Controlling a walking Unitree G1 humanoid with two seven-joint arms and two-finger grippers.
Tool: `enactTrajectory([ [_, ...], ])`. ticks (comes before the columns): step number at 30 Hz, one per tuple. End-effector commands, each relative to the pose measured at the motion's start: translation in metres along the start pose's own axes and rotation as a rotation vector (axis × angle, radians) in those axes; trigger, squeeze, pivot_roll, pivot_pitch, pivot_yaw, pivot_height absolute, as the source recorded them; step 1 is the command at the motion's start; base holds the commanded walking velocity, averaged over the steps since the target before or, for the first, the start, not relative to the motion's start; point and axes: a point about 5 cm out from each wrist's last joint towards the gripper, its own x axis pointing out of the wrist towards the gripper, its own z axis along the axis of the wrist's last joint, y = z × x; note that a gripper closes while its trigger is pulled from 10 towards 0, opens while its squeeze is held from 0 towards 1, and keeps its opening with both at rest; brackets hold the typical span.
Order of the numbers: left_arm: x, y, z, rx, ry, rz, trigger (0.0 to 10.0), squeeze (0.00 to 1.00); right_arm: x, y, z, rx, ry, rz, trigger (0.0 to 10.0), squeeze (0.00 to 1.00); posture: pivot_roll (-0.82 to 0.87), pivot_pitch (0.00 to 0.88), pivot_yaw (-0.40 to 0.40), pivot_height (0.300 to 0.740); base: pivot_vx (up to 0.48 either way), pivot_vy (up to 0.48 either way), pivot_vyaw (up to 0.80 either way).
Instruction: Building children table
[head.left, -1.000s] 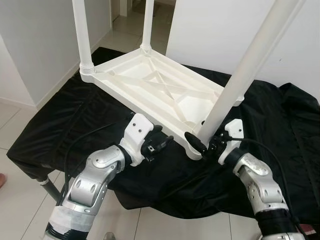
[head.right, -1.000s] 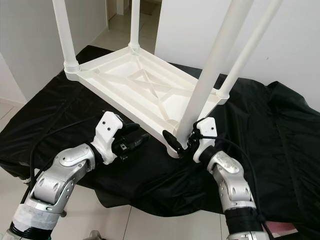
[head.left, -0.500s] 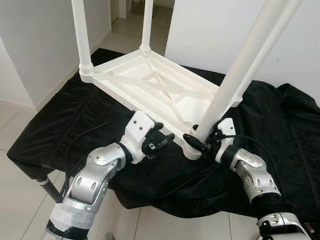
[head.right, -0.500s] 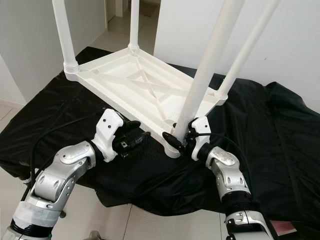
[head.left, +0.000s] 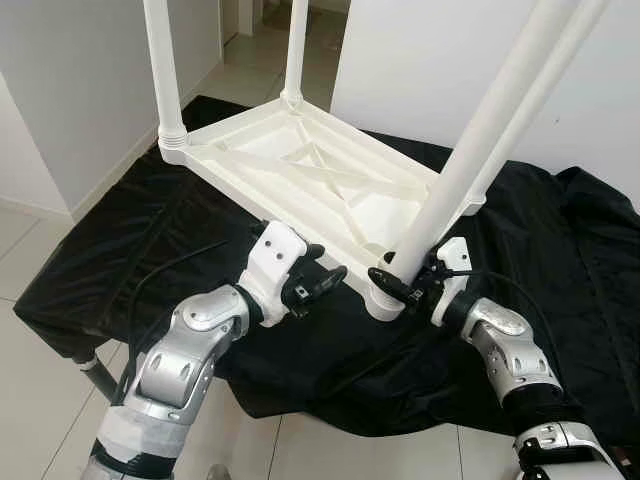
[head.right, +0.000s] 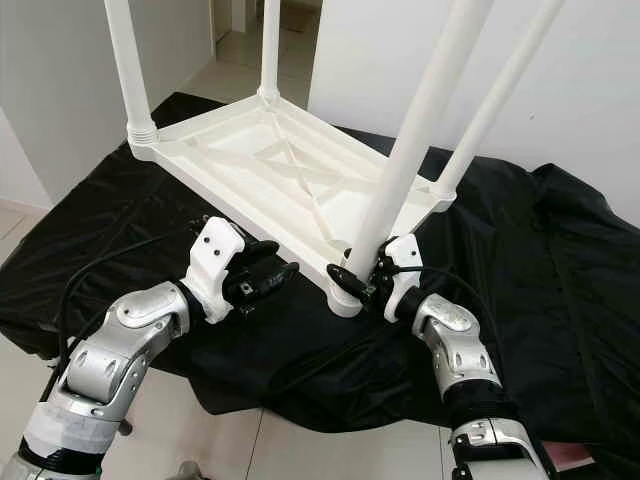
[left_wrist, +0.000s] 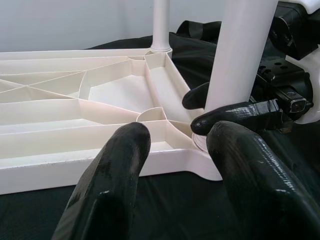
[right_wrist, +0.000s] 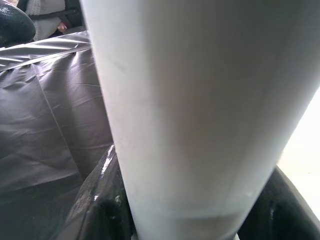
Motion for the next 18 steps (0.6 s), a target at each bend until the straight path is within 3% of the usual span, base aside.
enactTrajectory([
  [1,0.003,0.001,-0.002,-0.003,0.009,0.015,10.0,0.0,0.004,0.002,0.005,0.023,-0.028,0.013,10.0,0.0,0.06,0.034,-0.111,0.74,0.0,0.0,0.0],
  [10,0.002,-0.001,-0.002,-0.011,0.007,0.016,10.0,0.0,0.004,0.001,0.004,-0.003,0.029,-0.084,10.0,0.0,0.06,0.042,-0.118,0.74,0.0,0.0,0.0],
  [18,0.002,-0.002,-0.004,-0.019,0.007,0.019,10.0,0.0,0.001,0.017,0.006,0.014,-0.003,-0.244,10.0,0.0,0.06,0.047,-0.117,0.74,0.0,0.0,0.0],
])
